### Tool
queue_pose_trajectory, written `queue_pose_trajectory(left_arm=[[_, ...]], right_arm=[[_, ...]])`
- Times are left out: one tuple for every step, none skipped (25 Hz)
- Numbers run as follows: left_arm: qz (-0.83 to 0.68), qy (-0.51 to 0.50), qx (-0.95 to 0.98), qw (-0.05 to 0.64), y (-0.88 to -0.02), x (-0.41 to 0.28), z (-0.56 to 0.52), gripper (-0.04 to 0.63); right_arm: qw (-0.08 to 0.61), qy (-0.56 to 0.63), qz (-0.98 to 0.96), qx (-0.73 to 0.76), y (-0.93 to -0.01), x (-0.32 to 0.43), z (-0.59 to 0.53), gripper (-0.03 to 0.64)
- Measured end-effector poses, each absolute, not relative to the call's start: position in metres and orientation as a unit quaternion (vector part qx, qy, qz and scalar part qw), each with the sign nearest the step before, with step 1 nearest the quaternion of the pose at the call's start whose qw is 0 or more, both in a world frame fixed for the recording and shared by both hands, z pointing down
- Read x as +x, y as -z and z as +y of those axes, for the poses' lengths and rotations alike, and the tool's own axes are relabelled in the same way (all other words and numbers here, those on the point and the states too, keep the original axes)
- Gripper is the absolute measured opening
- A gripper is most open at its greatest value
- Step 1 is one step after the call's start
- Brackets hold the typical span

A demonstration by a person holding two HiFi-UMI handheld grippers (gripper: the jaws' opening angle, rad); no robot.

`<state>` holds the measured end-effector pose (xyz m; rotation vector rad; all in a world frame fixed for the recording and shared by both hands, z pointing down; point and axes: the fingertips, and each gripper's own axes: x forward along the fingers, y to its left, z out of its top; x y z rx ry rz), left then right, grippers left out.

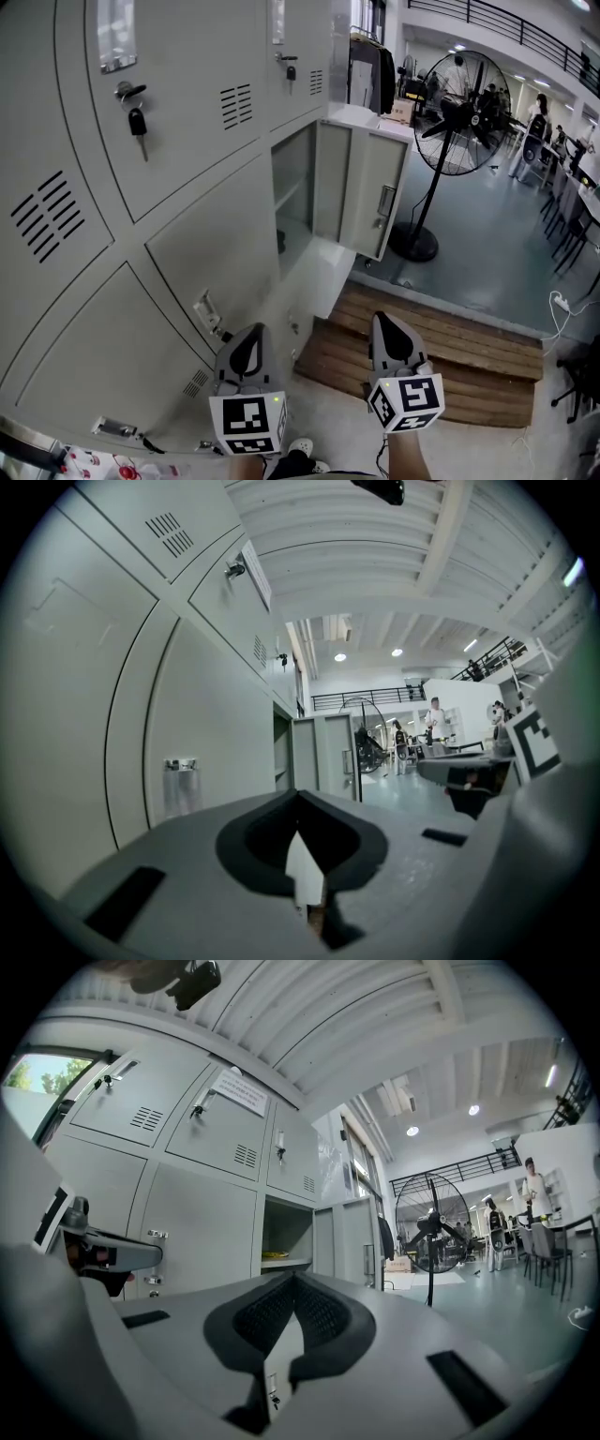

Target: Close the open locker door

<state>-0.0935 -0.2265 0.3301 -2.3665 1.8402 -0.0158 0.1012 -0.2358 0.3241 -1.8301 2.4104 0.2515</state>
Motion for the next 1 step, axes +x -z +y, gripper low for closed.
queue_pose_trajectory(left_arm=[[0.612, 0.005, -0.787, 0.072, -0.3299, -0.0932, -0.2264, 0.002]], right_arm=[[0.052, -0.082, 0.793, -0.602, -0.3244, 0.1018, -0.2359, 0.018]])
